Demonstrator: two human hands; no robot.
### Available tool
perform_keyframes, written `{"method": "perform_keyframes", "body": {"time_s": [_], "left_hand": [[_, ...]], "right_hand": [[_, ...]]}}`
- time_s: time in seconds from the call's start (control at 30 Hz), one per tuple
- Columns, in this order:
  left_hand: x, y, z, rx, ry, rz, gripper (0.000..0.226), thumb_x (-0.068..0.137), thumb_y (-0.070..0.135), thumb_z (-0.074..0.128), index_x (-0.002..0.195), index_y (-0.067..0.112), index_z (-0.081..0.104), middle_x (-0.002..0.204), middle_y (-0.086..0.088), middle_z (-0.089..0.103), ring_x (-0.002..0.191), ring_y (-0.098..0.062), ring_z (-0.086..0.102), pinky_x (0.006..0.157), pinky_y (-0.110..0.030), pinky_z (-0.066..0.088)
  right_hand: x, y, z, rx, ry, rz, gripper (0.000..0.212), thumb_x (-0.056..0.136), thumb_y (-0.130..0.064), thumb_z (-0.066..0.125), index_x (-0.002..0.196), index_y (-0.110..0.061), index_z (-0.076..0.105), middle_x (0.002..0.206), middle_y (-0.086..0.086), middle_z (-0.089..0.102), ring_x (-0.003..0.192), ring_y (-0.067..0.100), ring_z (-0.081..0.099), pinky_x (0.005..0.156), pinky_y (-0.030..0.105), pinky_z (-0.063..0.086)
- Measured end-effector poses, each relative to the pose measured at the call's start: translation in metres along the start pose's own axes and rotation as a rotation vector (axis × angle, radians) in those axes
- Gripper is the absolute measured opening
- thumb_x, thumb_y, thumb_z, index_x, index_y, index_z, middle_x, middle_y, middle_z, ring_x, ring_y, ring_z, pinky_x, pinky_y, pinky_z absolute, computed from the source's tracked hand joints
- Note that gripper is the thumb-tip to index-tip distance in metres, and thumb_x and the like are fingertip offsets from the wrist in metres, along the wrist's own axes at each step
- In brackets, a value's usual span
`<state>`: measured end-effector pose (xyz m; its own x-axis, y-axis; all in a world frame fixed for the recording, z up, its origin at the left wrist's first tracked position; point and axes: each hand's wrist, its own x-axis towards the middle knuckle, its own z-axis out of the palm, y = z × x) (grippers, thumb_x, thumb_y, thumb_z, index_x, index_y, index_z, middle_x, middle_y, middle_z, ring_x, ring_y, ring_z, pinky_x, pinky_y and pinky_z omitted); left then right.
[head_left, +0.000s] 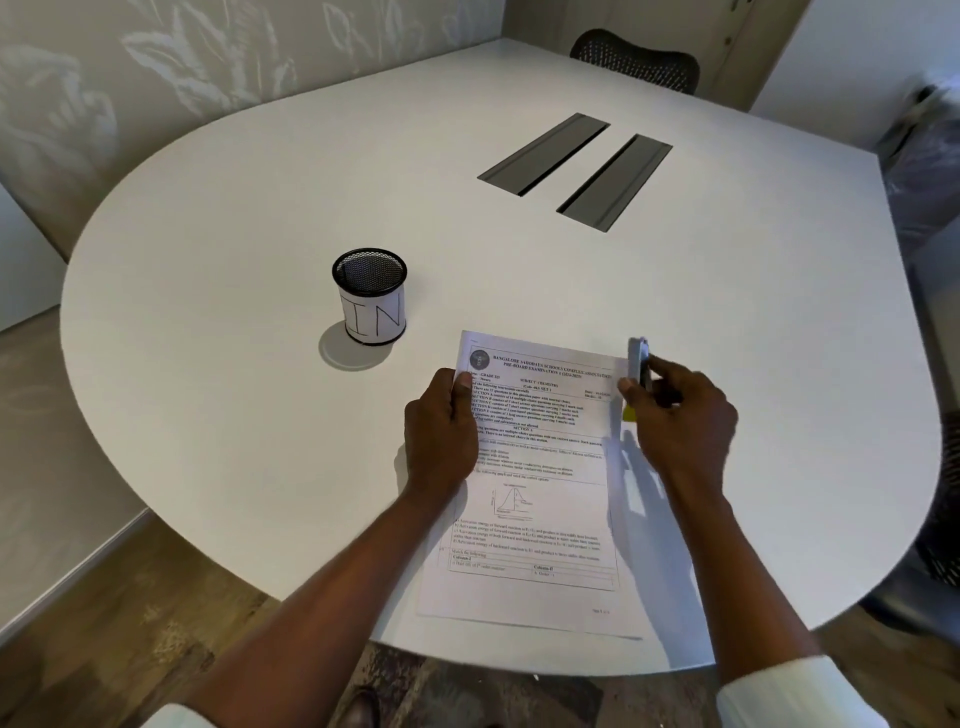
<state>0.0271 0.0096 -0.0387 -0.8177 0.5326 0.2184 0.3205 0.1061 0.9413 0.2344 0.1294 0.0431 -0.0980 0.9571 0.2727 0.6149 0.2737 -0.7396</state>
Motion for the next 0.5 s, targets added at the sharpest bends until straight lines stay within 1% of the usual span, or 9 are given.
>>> {"method": "perform_keyframes", "body": {"time_s": [0.07, 0.13, 0.2, 0.3, 0.4, 0.5], "left_hand": [[0.000, 0.005, -0.002, 0.005, 0.000, 0.010, 0.042, 0.108, 0.039, 0.048, 0.068, 0.035, 0.033, 0.053, 0.011, 0.048, 0.052, -0.013, 0.034, 0.056, -0.037, 0.026], [-0.001, 0.008, -0.003, 0.016, -0.010, 0.029, 0.044, 0.109, 0.034, 0.049, 0.069, 0.031, 0.030, 0.052, 0.008, 0.039, 0.053, -0.013, 0.030, 0.057, -0.037, 0.027], [-0.002, 0.010, -0.005, 0.011, -0.027, 0.036, 0.045, 0.110, 0.030, 0.050, 0.070, 0.029, 0.030, 0.054, 0.010, 0.038, 0.054, -0.014, 0.031, 0.058, -0.037, 0.027], [-0.002, 0.011, -0.006, 0.016, -0.038, 0.034, 0.044, 0.111, 0.027, 0.051, 0.071, 0.026, 0.032, 0.056, 0.010, 0.039, 0.055, -0.014, 0.031, 0.059, -0.037, 0.028], [-0.003, 0.012, -0.006, 0.017, -0.046, 0.027, 0.041, 0.112, 0.026, 0.051, 0.074, 0.019, 0.036, 0.057, 0.009, 0.039, 0.057, -0.016, 0.031, 0.059, -0.038, 0.027], [-0.004, 0.014, -0.008, 0.042, -0.052, 0.033, 0.044, 0.113, 0.024, 0.052, 0.073, 0.020, 0.034, 0.057, 0.007, 0.038, 0.059, -0.023, 0.031, 0.060, -0.040, 0.027]], "right_hand": [[-0.007, 0.018, -0.008, -0.070, 0.025, 0.049, 0.034, 0.088, -0.038, 0.084, 0.119, -0.024, 0.078, 0.092, -0.004, 0.074, 0.088, 0.018, 0.071, 0.079, 0.025, 0.041], [-0.016, 0.035, -0.014, -0.104, 0.033, 0.091, 0.031, 0.087, -0.039, 0.085, 0.112, -0.023, 0.076, 0.090, -0.005, 0.075, 0.088, 0.022, 0.074, 0.076, 0.027, 0.042], [-0.024, 0.050, -0.019, -0.154, 0.047, 0.116, 0.032, 0.087, -0.039, 0.085, 0.111, -0.021, 0.075, 0.098, 0.000, 0.078, 0.090, 0.025, 0.073, 0.080, 0.030, 0.044], [-0.030, 0.062, -0.025, -0.216, 0.071, 0.156, 0.032, 0.088, -0.040, 0.084, 0.111, -0.020, 0.077, 0.109, 0.004, 0.077, 0.095, 0.028, 0.072, 0.082, 0.031, 0.045], [-0.036, 0.068, -0.028, -0.247, 0.078, 0.170, 0.032, 0.089, -0.039, 0.083, 0.113, -0.017, 0.079, 0.113, 0.006, 0.076, 0.099, 0.030, 0.072, 0.083, 0.032, 0.045], [-0.041, 0.069, -0.030, -0.257, 0.077, 0.188, 0.031, 0.090, -0.037, 0.081, 0.113, -0.017, 0.080, 0.113, 0.006, 0.076, 0.105, 0.032, 0.071, 0.088, 0.036, 0.050]]}}
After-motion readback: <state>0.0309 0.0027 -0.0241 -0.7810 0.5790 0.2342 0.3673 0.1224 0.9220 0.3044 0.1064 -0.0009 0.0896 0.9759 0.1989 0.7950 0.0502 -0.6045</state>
